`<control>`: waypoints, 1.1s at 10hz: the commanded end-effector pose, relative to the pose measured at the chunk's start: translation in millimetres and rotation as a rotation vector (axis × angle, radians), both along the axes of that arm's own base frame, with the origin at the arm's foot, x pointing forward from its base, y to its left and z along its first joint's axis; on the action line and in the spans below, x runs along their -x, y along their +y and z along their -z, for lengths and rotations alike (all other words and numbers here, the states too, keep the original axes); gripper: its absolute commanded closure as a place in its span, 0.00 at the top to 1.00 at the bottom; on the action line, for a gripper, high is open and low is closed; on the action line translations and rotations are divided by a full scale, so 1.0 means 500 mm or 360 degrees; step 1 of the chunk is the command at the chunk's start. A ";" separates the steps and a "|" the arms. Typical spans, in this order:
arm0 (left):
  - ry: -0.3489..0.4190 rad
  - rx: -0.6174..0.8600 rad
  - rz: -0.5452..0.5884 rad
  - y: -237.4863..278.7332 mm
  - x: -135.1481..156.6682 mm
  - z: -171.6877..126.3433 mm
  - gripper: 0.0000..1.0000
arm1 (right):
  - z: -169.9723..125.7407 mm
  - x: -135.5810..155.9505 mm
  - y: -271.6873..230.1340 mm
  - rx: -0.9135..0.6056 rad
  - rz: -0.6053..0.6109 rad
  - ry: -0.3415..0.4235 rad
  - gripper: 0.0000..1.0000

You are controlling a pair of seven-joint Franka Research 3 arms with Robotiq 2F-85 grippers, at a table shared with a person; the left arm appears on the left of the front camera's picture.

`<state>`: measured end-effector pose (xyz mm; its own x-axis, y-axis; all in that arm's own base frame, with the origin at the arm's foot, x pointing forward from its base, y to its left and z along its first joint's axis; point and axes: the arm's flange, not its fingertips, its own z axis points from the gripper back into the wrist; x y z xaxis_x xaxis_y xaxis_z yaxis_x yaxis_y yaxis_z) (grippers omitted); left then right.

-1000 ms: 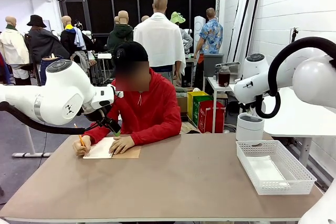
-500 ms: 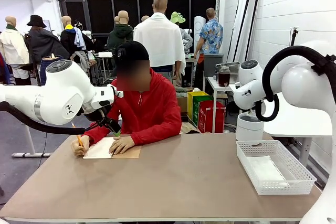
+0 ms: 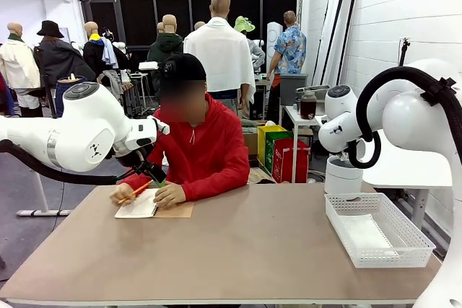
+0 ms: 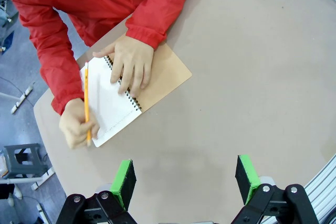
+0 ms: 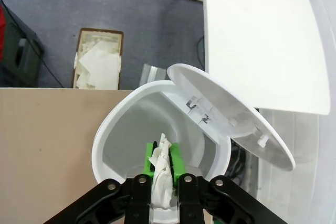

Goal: Sort the paper based on its condition.
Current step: If a person hands you a paper, place it in the Organizing basket , and if it's crumpled, put it in the Trash can.

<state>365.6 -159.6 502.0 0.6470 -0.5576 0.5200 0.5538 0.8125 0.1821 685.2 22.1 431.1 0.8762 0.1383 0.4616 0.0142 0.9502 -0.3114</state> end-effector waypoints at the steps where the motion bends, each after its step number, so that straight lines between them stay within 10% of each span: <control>1: -0.0005 0.0001 0.0010 0.002 -0.001 0.002 1.00 | 0.003 -0.017 0.007 0.0032 0.0058 0.0003 0.46; 4: -0.0005 0.0001 0.0010 0.002 -0.001 0.002 1.00 | 0.004 -0.016 0.004 0.0018 0.0054 0.0015 1.00; 11: -0.0005 0.0001 0.0010 0.002 -0.001 0.002 1.00 | -0.010 -0.003 0.010 -0.0039 0.0039 0.0007 1.00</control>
<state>365.6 -159.6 502.0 0.6470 -0.5576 0.5200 0.5538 0.8125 0.1821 684.5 23.4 431.6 0.8822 0.1302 0.4525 0.0174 0.9514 -0.3076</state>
